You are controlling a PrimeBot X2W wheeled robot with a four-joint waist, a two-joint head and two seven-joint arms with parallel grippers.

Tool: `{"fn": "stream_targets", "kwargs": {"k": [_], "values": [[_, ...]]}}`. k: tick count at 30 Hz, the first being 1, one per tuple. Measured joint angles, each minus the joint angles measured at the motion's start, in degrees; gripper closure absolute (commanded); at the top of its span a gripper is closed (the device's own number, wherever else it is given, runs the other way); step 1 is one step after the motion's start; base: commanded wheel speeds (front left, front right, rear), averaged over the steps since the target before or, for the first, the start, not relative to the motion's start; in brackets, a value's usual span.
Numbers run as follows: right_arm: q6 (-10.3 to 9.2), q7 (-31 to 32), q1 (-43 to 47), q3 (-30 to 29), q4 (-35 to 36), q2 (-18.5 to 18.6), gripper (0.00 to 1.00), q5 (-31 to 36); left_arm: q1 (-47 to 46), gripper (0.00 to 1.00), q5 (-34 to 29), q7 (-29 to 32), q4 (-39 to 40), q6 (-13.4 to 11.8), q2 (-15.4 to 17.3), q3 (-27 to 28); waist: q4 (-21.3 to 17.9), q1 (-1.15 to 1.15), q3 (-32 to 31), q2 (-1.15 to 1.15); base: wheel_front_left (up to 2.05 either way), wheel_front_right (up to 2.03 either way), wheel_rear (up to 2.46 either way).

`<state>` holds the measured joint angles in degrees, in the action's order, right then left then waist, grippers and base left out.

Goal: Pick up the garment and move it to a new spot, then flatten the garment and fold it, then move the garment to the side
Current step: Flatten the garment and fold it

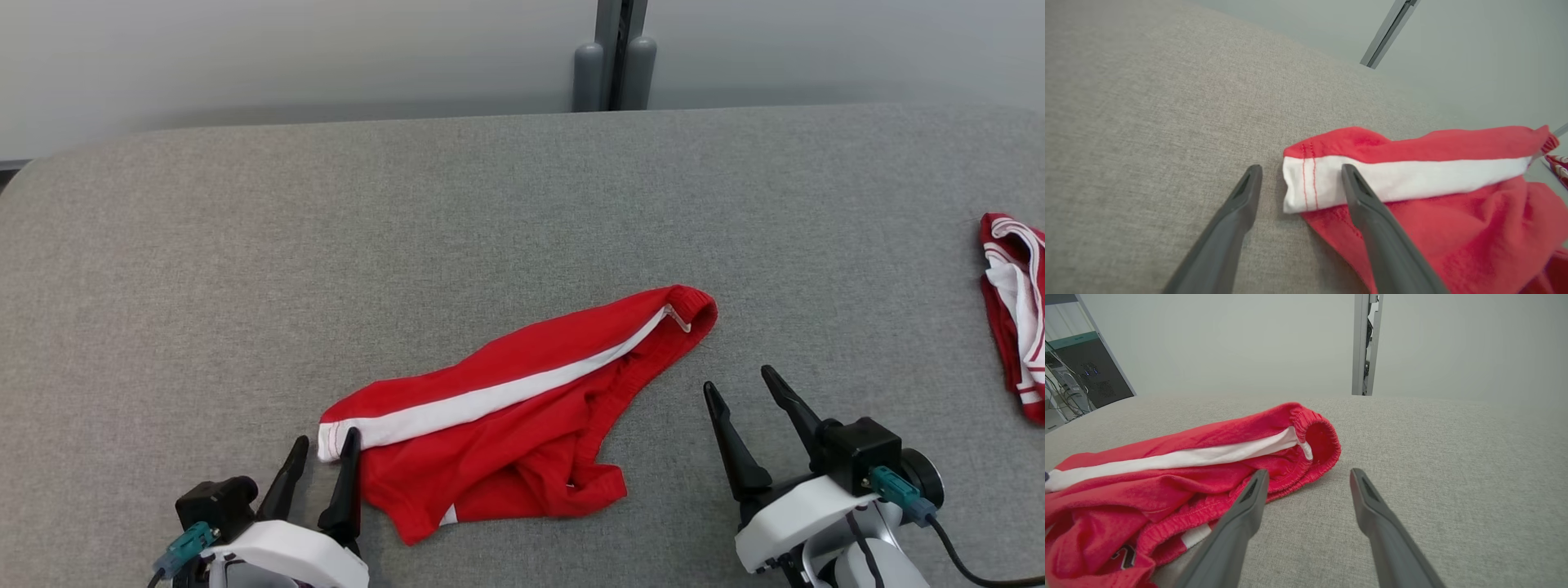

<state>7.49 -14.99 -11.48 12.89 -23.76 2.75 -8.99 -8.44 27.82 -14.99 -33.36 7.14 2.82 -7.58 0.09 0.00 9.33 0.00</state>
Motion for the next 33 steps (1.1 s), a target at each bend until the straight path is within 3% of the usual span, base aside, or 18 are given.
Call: {"fn": "stream_targets", "kwargs": {"k": [14, 16, 19, 20, 23, 26, 28, 29, 30, 31, 32, 33], "values": [[0.0, 0.0, -1.5, 0.0, 0.1, 0.0, 0.0, -0.6, -1.4, 0.0, 7.6, 0.0, 0.6, 0.1, 0.7, -3.4, -0.5, 0.0, 2.2, 0.0, 0.0, 0.0, 0.0], [0.0, 0.0, -1.6, 0.0, 0.2, 0.0, 0.0, -0.6, -1.4, 0.04, 7.9, 0.0, 0.9, 0.1, 0.9, -3.6, -0.4, 0.0, 2.3, 0.0, 0.0, 0.0, 0.0], [0.0, 0.0, -1.6, 0.0, 0.2, 0.0, 0.0, -0.7, -1.4, 0.21, 8.3, 0.0, 1.3, 0.2, 1.1, -3.9, -0.3, 0.0, 2.4, 0.0, 0.0, 0.0, 0.0], [0.0, 0.0, -1.6, -0.1, 0.2, 0.0, 0.0, -0.8, -1.4, 0.22, 8.4, 0.0, 1.4, 0.2, 1.2, -4.0, -0.3, 0.0, 2.4, 0.0, 0.0, 0.0, 0.0], [0.0, 0.0, -1.9, -0.1, 0.2, 0.0, 0.0, -1.1, -1.4, 0.22, 8.5, 0.0, 1.8, 0.2, 1.4, -4.3, -0.1, 0.0, 2.5, 0.0, 0.0, 0.0, 0.0], [0.0, 0.0, -2.1, -0.2, 0.2, 0.0, 0.0, -1.2, -1.4, 0.07, 8.6, 0.0, 1.8, 0.2, 1.6, -4.4, -0.1, 0.0, 2.7, 0.0, 0.0, 0.0, 0.0], [0.0, 0.0, -2.1, -0.2, 0.1, 0.0, 0.0, -1.3, -1.4, 0.21, 9.0, 0.0, 1.7, 0.2, 1.5, -4.7, 0.0, 0.0, 2.7, 0.0, 0.0, 0.0, 0.0], [0.0, 0.0, -2.1, -0.2, 0.1, 0.0, 0.0, -1.3, -1.4, 0.44, 9.2, 0.0, 1.7, 0.2, 1.5, -4.8, 0.1, 0.0, 2.7, 0.0, 0.0, 0.0, 0.0], [0.0, 0.0, -2.1, -0.3, 0.1, 0.0, 0.0, -1.4, -1.4, 0.57, 9.3, 0.0, 1.7, 0.2, 1.5, -4.9, 0.1, 0.0, 2.7, 0.0, 0.0, 0.0, 0.0], [0.0, 0.0, -2.1, -0.4, 0.0, 0.0, 0.0, -1.5, -1.4, 0.66, 9.3, 0.0, 1.7, 0.2, 1.6, -5.1, 0.2, 0.0, 2.6, 0.0, 0.0, 0.0, 0.0], [0.0, 0.0, -2.1, -0.4, -0.1, 0.0, 0.0, -1.5, -1.4, 0.67, 9.5, 0.0, 1.7, 0.2, 1.6, -5.2, 0.2, 0.0, 2.6, 0.0, 0.0, 0.0, 0.0], [0.0, 0.0, -2.1, -0.5, -0.1, 0.0, 0.0, -1.6, -1.4, 0.74, 9.6, 0.0, 1.7, 0.2, 1.6, -5.4, 0.3, 0.0, 2.6, 0.0, 0.0, 0.0, 0.0]]}}
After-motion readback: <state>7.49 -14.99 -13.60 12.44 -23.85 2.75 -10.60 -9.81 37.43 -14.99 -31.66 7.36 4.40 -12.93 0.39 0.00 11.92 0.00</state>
